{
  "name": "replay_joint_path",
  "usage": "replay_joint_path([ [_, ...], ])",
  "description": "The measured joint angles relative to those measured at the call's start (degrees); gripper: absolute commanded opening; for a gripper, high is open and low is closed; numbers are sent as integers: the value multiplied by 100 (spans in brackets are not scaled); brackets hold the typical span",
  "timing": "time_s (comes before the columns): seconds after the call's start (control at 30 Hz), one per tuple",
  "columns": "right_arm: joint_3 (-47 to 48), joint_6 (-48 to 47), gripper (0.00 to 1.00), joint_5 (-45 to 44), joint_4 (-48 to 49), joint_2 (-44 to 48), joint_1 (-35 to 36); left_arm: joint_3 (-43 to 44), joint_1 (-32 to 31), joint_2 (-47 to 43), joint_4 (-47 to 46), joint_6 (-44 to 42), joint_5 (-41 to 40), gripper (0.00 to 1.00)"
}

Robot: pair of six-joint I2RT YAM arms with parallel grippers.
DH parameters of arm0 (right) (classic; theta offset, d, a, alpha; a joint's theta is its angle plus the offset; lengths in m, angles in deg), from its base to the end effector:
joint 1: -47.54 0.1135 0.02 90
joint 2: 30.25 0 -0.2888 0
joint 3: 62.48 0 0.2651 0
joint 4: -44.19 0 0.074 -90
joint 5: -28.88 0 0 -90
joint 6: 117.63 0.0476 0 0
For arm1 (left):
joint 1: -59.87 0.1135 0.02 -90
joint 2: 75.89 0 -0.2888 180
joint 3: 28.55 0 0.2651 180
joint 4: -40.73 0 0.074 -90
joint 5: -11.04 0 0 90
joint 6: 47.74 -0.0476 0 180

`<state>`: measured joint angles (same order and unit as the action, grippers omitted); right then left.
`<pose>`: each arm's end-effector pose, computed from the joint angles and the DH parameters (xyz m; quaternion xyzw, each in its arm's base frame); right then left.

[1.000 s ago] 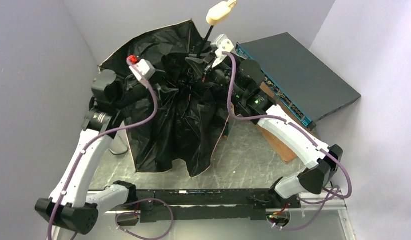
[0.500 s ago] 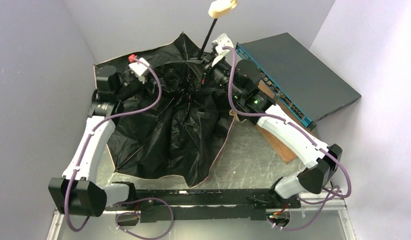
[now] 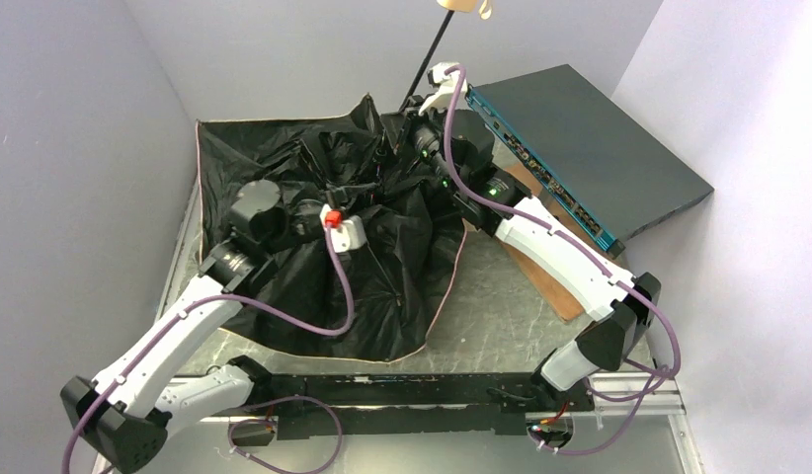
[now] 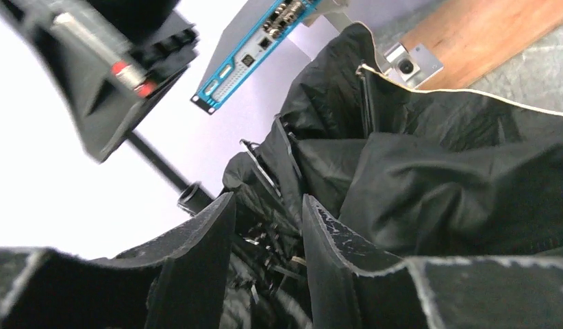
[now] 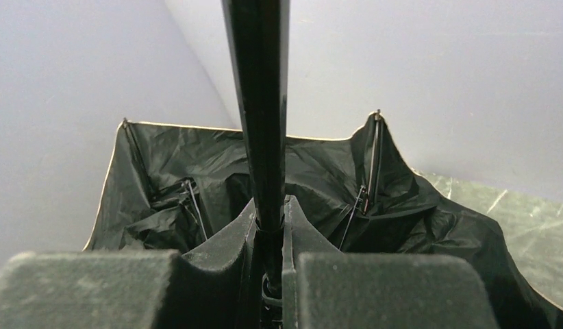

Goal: Open the umbrella

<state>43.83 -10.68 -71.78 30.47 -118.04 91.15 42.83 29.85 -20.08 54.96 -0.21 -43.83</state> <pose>0.2816 0.2561 0.4964 -0.0888 0.6716 0.3153 0.6646 0.1820 -0.1368 0.4262 0.5680 0.4097 -0.1357 0.7008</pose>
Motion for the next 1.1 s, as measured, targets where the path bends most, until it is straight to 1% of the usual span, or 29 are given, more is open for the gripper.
replay_joint_path([
  [0.07, 68, 92, 0, -356, -61, -52, 118, 0, -332, 184, 13, -339, -297, 45],
  [0.17, 68, 125, 0, -772, -116, -55, 332, 15, -605, 468, 44, -697, -684, 44],
  [0.27, 68, 129, 0, -1073, -162, -55, 496, 90, -737, 767, 46, -984, -1069, 43],
  [0.4, 68, 181, 0, -1419, -275, -59, 638, 94, -761, 1012, -63, -1325, -1429, 42],
  [0.57, 138, 247, 0, -1637, -328, -166, 688, 94, -855, 1248, -225, -1617, -1644, 43],
  [0.87, 455, 334, 0, -1652, -487, -415, 750, -131, -1425, 1464, -37, -2127, -1659, 47],
  [0.93, 455, 343, 0, -1648, -525, -415, 754, -199, -1493, 1578, 122, -2201, -1633, 49],
  [1.0, 455, 326, 0, -1635, -577, -415, 754, -291, -1508, 1637, 299, -2249, -1574, 54],
  [1.03, 455, 293, 0, -1631, -584, -415, 754, -341, -1508, 1646, 422, -2260, -1539, 60],
  [1.07, 455, 256, 0, -1615, -577, -415, 756, -369, -1508, 1646, 492, -2262, -1508, 69],
  [1.1, 452, 199, 0, -1589, -575, -415, 754, -372, -1508, 1637, 599, -2216, -1458, 74],
])
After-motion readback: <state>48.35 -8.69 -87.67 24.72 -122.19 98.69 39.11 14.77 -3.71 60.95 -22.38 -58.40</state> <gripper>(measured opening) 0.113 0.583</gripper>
